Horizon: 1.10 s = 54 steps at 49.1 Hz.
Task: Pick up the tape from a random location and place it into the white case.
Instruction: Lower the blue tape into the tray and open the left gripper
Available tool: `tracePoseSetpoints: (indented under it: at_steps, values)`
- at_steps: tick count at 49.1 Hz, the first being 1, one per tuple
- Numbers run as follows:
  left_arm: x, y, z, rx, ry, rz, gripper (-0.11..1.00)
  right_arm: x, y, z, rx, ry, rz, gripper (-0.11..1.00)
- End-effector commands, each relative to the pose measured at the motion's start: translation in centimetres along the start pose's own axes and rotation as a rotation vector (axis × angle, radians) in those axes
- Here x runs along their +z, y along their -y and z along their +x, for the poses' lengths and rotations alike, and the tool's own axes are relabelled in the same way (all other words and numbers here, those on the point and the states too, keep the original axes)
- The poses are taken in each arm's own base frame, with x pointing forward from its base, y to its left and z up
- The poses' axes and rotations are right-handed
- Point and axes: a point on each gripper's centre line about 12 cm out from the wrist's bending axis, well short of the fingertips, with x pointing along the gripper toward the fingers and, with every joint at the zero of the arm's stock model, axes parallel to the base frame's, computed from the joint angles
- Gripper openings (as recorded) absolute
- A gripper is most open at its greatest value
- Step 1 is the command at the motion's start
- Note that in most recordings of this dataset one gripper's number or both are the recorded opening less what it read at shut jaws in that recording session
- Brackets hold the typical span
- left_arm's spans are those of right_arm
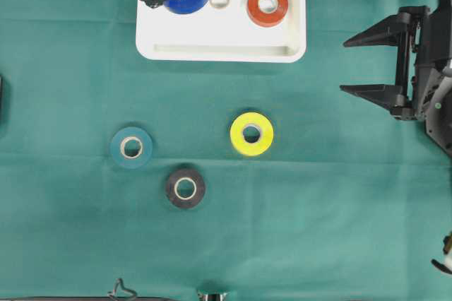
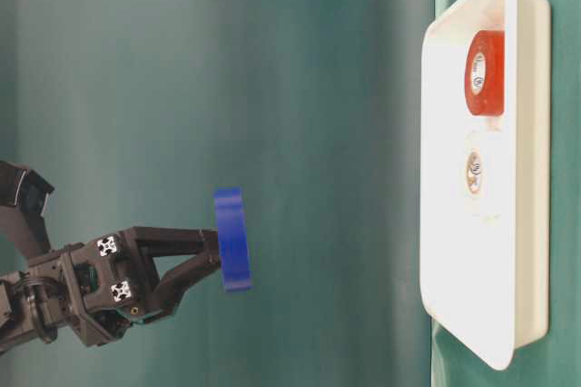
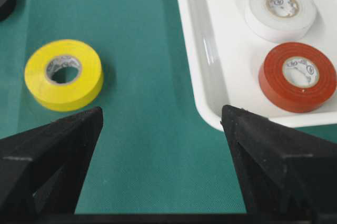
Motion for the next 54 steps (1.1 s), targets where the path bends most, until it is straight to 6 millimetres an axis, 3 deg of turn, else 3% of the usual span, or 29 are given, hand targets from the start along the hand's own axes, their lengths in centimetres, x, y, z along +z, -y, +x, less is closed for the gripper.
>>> tracePoseSetpoints:
  at_steps: [1,8,13,40,47,54]
  values:
    - [0.4,-0.1,-1.9,0.003,0.052,-0.002,0.22,1.1,-0.1,0.0,0.003,0.027,0.0,0.88]
    - [0.3,0.0,-1.7,0.003,0.057,-0.002,0.22,1.1,-0.1,0.0,0.002,0.027,0.0,0.88]
    - [-0.1,0.0,-0.4,0.003,0.052,-0.003,0.22,1.1,0.0,0.0,-0.002,0.028,0.001,0.88]
    - [-7.0,-1.6,12.9,0.022,0.001,-0.046,0.22,1.0,0.1,0.1,-0.008,0.021,-0.003,0.88]
    - [-7.8,-2.0,14.7,0.025,-0.018,-0.056,0.22,0.9,0.1,0.1,-0.008,0.02,-0.003,0.88]
    - [-8.0,-2.6,15.0,0.031,-0.02,-0.068,0.22,0.9,0.1,0.2,-0.007,0.019,-0.005,0.88]
